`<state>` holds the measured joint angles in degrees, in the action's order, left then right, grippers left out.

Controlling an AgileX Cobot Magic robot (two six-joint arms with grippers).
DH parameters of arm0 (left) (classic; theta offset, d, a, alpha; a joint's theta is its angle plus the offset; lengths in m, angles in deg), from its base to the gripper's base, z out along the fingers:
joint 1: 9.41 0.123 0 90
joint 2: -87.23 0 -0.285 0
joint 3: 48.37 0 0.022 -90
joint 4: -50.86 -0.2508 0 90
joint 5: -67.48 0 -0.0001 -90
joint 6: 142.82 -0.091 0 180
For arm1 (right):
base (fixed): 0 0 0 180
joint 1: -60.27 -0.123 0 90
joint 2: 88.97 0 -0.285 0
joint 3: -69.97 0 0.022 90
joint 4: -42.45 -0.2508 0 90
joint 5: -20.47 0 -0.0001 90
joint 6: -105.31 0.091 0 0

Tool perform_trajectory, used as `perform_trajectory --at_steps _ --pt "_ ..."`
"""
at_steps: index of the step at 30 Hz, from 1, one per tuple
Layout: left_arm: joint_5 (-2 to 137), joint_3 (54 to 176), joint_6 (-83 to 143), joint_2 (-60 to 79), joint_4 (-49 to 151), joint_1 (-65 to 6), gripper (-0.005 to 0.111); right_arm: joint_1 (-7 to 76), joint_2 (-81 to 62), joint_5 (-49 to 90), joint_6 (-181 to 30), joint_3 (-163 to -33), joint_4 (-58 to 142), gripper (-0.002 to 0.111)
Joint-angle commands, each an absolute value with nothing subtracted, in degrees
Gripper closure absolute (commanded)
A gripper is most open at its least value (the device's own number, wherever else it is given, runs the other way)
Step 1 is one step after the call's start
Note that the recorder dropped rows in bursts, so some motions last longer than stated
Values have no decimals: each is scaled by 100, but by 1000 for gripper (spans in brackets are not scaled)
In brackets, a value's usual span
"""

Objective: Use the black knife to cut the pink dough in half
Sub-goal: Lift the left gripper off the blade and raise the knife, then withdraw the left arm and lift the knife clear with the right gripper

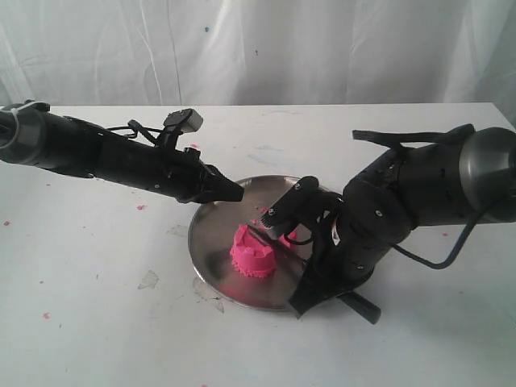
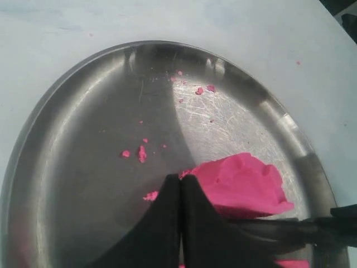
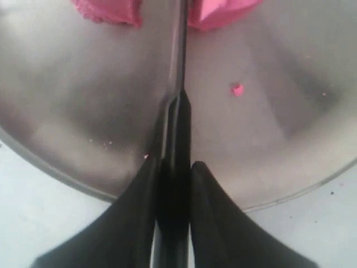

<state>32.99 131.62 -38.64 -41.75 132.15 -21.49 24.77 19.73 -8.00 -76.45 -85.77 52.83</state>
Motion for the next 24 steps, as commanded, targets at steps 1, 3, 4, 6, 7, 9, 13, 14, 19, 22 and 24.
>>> perform_trajectory --at_steps 1,3,4,6,7,9,13,14,19,22,24 --pt "3186 13122 -3845 -4116 13252 -2148 107 2490 1931 -750 -7201 -8557 5646 108" --pt "3186 13122 -3806 -4116 13252 -2148 107 2490 1931 -728 -7147 -8557 5677 108" --pt "3186 13122 -3791 -4116 13252 -2148 107 2490 1931 -714 -7114 -8557 5690 108" --pt "3186 13122 -3780 -4116 13252 -2148 107 2490 1931 -715 -6910 -8557 5873 108" --pt "3186 13122 -3780 -4116 13252 -2148 107 2490 1931 -730 -6755 -8557 6050 108" --pt "3186 13122 -3780 -4116 13252 -2148 107 2490 1931 -782 -6432 -8557 6448 108" --pt "3186 13122 -3752 -4116 13252 -2148 107 2490 1931 -727 -6133 -8557 6631 108" --pt "3163 13122 -3714 -4116 13252 -2148 107 2490 1922 -637 -6133 -8557 6534 108" --pt "3142 13122 -3714 -3986 13263 -2138 107 2467 1646 -154 -6159 -8557 6026 108" --pt "3128 13122 -3714 -3807 13249 -2068 107 2467 1294 -102 -6159 -8557 5828 108" --pt "3004 13122 -3704 -3654 13252 -1969 107 2467 1004 -73 -6159 -8534 5710 108"
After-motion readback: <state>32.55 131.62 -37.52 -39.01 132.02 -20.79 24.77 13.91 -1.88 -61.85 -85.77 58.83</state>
